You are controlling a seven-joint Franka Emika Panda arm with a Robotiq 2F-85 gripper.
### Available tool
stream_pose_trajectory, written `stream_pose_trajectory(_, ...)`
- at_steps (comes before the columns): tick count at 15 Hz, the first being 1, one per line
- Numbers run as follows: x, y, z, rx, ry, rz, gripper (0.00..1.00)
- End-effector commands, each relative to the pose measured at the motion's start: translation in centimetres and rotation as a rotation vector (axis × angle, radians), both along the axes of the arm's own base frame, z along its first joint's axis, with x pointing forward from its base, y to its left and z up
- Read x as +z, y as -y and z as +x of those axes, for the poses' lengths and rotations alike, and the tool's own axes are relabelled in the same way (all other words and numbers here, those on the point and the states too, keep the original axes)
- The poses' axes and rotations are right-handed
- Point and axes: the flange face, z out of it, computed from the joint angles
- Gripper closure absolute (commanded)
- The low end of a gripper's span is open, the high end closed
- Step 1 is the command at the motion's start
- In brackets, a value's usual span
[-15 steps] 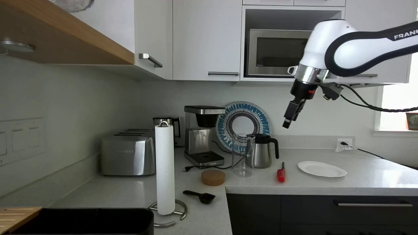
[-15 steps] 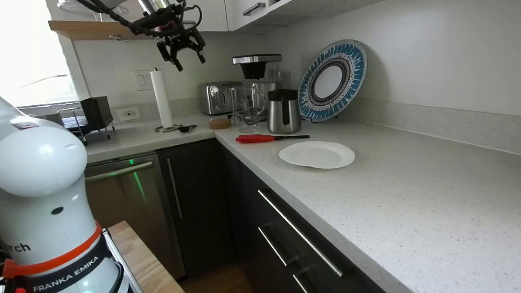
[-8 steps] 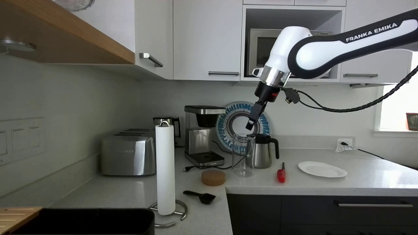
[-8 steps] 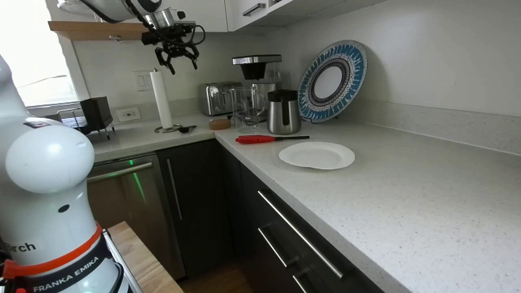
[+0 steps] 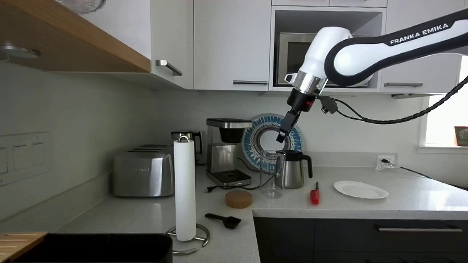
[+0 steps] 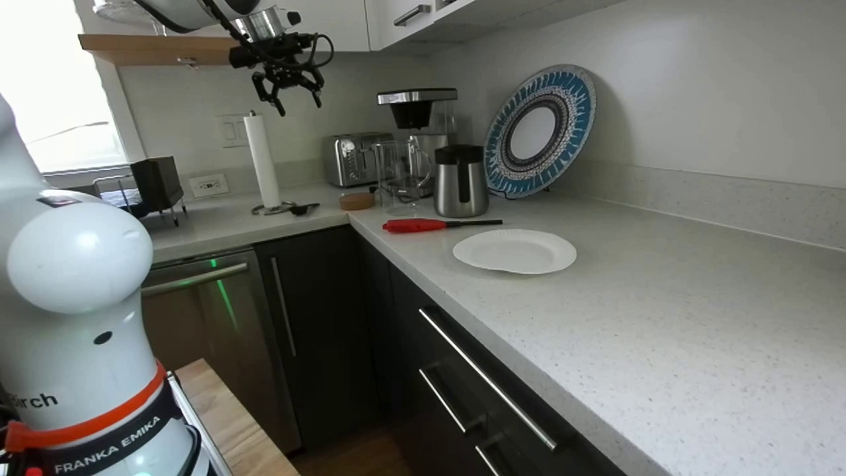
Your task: Move the brown jar lid to the edge, the put it on the transparent jar
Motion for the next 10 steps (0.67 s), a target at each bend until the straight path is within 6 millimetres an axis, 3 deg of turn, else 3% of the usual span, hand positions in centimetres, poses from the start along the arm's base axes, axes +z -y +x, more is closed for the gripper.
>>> stream_pose_trajectory(1,0.1,-0.1,0.0,-0.001,-0.001,-0.001,0.0)
stream_pose_trajectory(4,-1.8,-2.4,1.7,-0.015,-0.016,-0.01,0.0)
stream_pose_trajectory(10,-8.5,-4.5,6.2,-0.202,-0.127,0.005,0.0)
